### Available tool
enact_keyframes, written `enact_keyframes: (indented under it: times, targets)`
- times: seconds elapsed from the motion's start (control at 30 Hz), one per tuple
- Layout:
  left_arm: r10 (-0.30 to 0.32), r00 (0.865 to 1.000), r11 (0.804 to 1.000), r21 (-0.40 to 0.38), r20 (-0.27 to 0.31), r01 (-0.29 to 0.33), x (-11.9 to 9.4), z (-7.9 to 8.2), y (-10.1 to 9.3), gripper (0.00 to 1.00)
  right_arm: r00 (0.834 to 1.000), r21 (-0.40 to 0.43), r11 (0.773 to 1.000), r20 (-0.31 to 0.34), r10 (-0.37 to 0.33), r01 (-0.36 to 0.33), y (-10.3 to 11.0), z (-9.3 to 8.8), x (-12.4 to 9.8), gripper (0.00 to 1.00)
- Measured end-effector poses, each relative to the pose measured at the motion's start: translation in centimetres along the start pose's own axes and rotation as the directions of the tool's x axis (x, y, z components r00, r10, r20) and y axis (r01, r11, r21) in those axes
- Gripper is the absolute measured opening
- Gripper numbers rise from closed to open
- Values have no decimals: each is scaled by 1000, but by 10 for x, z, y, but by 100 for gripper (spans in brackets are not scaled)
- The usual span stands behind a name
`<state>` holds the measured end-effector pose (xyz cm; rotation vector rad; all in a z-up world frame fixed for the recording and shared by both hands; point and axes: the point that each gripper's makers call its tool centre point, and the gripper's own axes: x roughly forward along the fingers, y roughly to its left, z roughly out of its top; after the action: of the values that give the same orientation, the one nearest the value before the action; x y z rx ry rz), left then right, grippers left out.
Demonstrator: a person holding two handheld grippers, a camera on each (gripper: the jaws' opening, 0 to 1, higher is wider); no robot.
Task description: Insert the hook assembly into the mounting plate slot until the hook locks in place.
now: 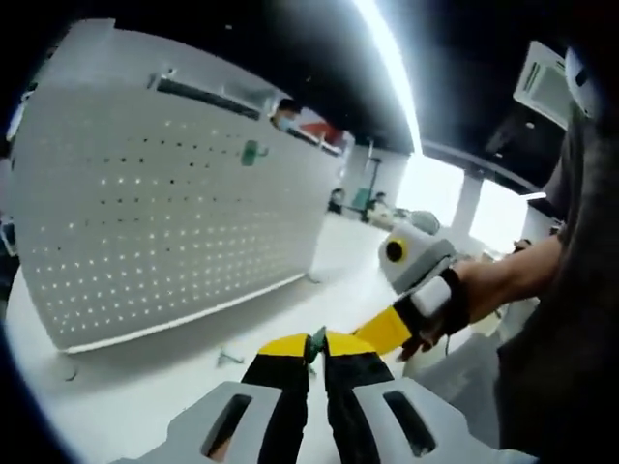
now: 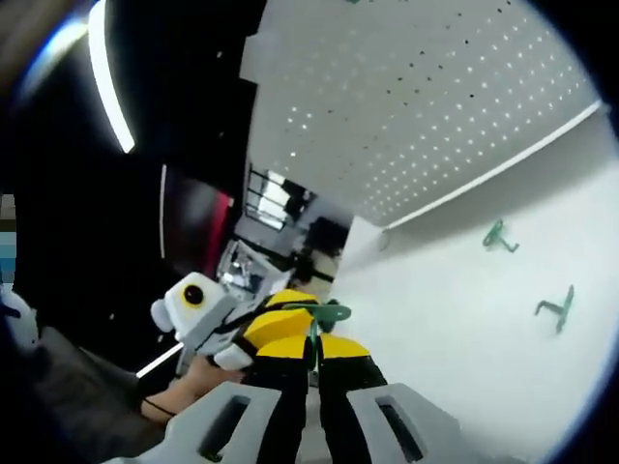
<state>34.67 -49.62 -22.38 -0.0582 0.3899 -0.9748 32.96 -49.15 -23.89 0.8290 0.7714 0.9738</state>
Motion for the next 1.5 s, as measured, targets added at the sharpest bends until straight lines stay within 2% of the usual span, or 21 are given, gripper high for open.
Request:
enact_keyframes:
  times: [0.13, 0.2, 0.27, 0.33, 0.37, 0.43, 0.53, 0.57, 0.63, 0.73, 0.83, 0.97, 1.03, 1.07, 1.1, 1.13, 1.2, 1.37, 1.4, 1.43, 1.5]
  targets:
    - [16, 1000, 1000, 13, -20, -16, 1, -3, 3, 3, 999, -69, 997, 26, -25, 27, -3, 5, -1, 1]
    - [24, 999, 1000, -11, -27, -24, 2, -6, 4, 2, 999, -124, 991, 0, -44, 44, -4, 3, -1, 1]
    - [36, 999, 999, -7, -37, -36, 2, -8, 5, 2, 996, -206, 975, -14, -84, 79, -6, 4, 1, 1]
    - [66, 994, 998, 19, -93, -64, 2, -18, 8, 2, 993, -314, 944, -19, -113, 102, -7, 7, 2, 0]
    - [73, 991, 997, 44, -108, -68, 2, -20, 8, 1, 992, -326, 940, -37, -117, 98, -5, 5, 2, 0]
    - [84, 990, 996, 38, -114, -80, 2, -21, 10, 1, 989, -387, 915, -42, -141, 114, -4, 7, 3, 0]
    - [114, 986, 993, 9, -122, -114, -1, -20, 17, 1, 981, -484, 863, -43, -191, 147, -4, 8, 3, 4]
    - [123, 984, 992, 0, -125, -124, -2, -20, 19, 1, 980, -497, 855, -44, -194, 147, -4, 8, 3, 5]
    - [143, 980, 989, -12, -135, -146, -4, -22, 25, 1, 976, -542, 824, -31, -215, 164, -2, 9, 1, 5]
    - [166, 975, 985, -25, -149, -171, -7, -23, 29, 1, 975, -572, 802, -18, -222, 172, 3, 11, -1, 5]
    - [190, 967, 979, -41, -168, -199, -9, -27, 34, 1, 965, -657, 731, -18, -260, 185, 5, 13, -6, 7]
    - [208, 959, 972, -71, -192, -225, -10, -31, 37, 1, 959, -713, 674, -12, -284, 191, 7, 10, -9, 8]
    - [237, 946, 968, -35, -220, -250, -12, -35, 41, 1, 955, -736, 651, -19, -296, 187, 5, 6, -9, 8]
    - [245, 943, 966, -32, -224, -258, -12, -36, 42, 1, 947, -762, 619, -27, -321, 188, 0, 4, -11, 7]
    - [245, 943, 965, -35, -224, -259, -12, -35, 42, 1, 944, -769, 611, -32, -329, 187, -1, 1, -10, 7]
    - [246, 943, 964, -43, -225, -262, -13, -35, 42, 1, 932, -786, 590, -53, -358, 182, -6, -3, -12, 6]
    - [248, 942, 962, -54, -224, -266, -13, -34, 43, 1, 928, -809, 553, -27, -372, 199, -7, -3, -11, 5]
    - [252, 943, 957, -91, -217, -277, -15, -31, 42, 2, 933, -813, 546, -13, -360, 200, 0, -7, -5, 5]
    - [250, 944, 956, -97, -216, -276, -15, -30, 41, 2, 933, -818, 540, -10, -360, 200, 1, -7, -4, 5]
    - [245, 946, 955, -118, -213, -274, -15, -30, 40, 2, 934, -836, 511, 3, -358, 199, 3, -5, -2, 5]
    - [244, 946, 954, -124, -213, -274, -15, -30, 39, 2, 933, -843, 500, 8, -359, 199, 4, -5, -1, 6]
